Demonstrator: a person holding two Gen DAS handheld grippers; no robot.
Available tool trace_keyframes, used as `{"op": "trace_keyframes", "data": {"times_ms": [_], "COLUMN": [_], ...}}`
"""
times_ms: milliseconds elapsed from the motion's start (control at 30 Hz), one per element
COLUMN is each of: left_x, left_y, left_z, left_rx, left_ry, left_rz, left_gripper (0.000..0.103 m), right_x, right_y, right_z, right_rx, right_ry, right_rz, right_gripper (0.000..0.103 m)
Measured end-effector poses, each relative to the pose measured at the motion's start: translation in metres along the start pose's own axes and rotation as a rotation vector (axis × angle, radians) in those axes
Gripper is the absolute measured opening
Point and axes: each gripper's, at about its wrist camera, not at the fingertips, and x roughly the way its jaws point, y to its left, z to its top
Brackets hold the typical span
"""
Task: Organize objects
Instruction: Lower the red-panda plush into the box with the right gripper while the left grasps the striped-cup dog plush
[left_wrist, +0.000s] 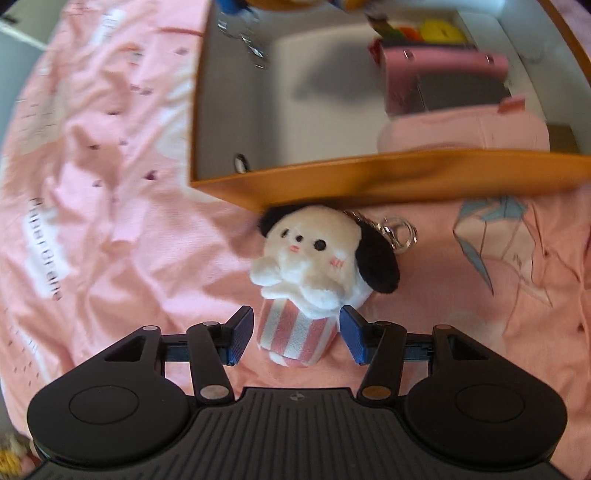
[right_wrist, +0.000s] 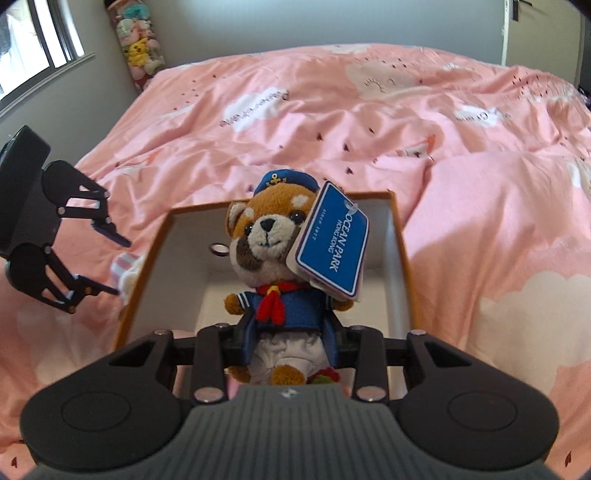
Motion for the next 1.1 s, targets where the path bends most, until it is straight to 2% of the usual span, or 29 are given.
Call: {"op": "trace_keyframes", "data": {"times_ms": [133,333,533,667,767,933,1100], "left_x": [0.015,0.032,0.041,0.042,0.040,0.035,0.023], "left_y": [0.007,0.015,0.018,0.023,0.025,0.020,0.018], "left_z": [0.009,0.016,0.011,0.002,-0.007,-0.025,-0.048], "left_rx": [0.046,0.074,0.049,-0.047,-0.160,-0.341,-0.544], "left_ry": [0.048,0.088,0.095,0.089,0.079,0.038,-0.030], "left_rz": [-0.080,-0.129,-0.152,-0.150,-0.128,-0.065,0.002], "left_gripper": [0.064,0.072,0.073,0.072,0.071,0.070,0.065], "right_x": [0.017,0.035,0.044,0.047,0.049,0.056,0.047], "right_y": [-0.015,-0.009,0.001,0.001,-0.001,0.006,0.005], "right_z": [0.004,0.004,0.008,0.011,0.014,0.011,0.011], "right_rx": [-0.003,-0.068,-0.127,-0.116,-0.094,-0.165,-0.188], "right_ry": [0.042,0.101,0.163,0.194,0.199,0.188,0.167], "right_rz": [-0.034,-0.052,-0.107,-0.121,-0.124,-0.169,-0.156], "right_gripper": [0.038,0.038,0.039,0.040,0.041,0.040,0.049]}}
